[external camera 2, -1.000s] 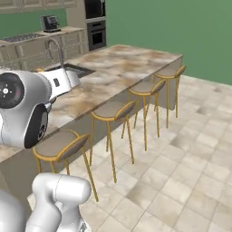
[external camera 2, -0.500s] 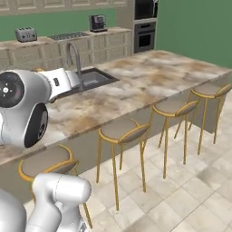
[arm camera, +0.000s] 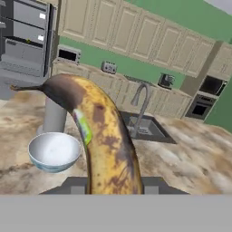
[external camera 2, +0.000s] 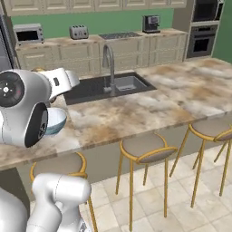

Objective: Retrieve the banana and pear from the fridge and place them into the bowl on the dining table.

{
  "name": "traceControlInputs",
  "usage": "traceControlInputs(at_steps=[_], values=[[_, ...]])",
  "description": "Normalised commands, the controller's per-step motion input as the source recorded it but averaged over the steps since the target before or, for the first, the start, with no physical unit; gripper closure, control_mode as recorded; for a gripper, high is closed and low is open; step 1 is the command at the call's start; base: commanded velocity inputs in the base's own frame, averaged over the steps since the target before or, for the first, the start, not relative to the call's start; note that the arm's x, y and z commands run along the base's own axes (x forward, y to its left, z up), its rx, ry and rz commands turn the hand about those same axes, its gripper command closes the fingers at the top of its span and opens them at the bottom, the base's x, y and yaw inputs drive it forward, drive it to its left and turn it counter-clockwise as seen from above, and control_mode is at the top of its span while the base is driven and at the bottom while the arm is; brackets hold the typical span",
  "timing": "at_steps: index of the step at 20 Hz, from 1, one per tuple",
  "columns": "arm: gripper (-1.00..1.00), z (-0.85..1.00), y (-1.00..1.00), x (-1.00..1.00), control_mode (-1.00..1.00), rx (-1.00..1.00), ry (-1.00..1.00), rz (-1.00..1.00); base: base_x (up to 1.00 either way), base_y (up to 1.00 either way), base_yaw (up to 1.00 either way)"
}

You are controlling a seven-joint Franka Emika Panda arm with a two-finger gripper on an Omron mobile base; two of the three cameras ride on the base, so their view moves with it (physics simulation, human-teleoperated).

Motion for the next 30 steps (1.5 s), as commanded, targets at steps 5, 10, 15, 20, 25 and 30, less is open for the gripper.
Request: traceControlInputs(at_steps=[5, 10, 15, 20, 25, 30], values=[[1.00, 0.00, 0.00, 0.00, 1.00, 0.00, 0.00, 0.00, 0.00, 0.51, 0.54], [1.00, 0.00, 0.00, 0.00, 1.00, 0.00, 0.00, 0.00, 0.05, 0.35, 0.53], [1.00, 0.00, 0.00, 0.00, 1.00, 0.00, 0.00, 0.00, 0.18, 0.48, 0.51], [1.00, 0.00, 0.00, 0.00, 1.00, 0.00, 0.00, 0.00, 0.20, 0.50, 0.49], [1.00, 0.00, 0.00, 0.00, 1.00, 0.00, 0.00, 0.00, 0.14, 0.42, 0.48], [1.00, 0.00, 0.00, 0.00, 1.00, 0.00, 0.00, 0.00, 0.18, 0.37, 0.46]])
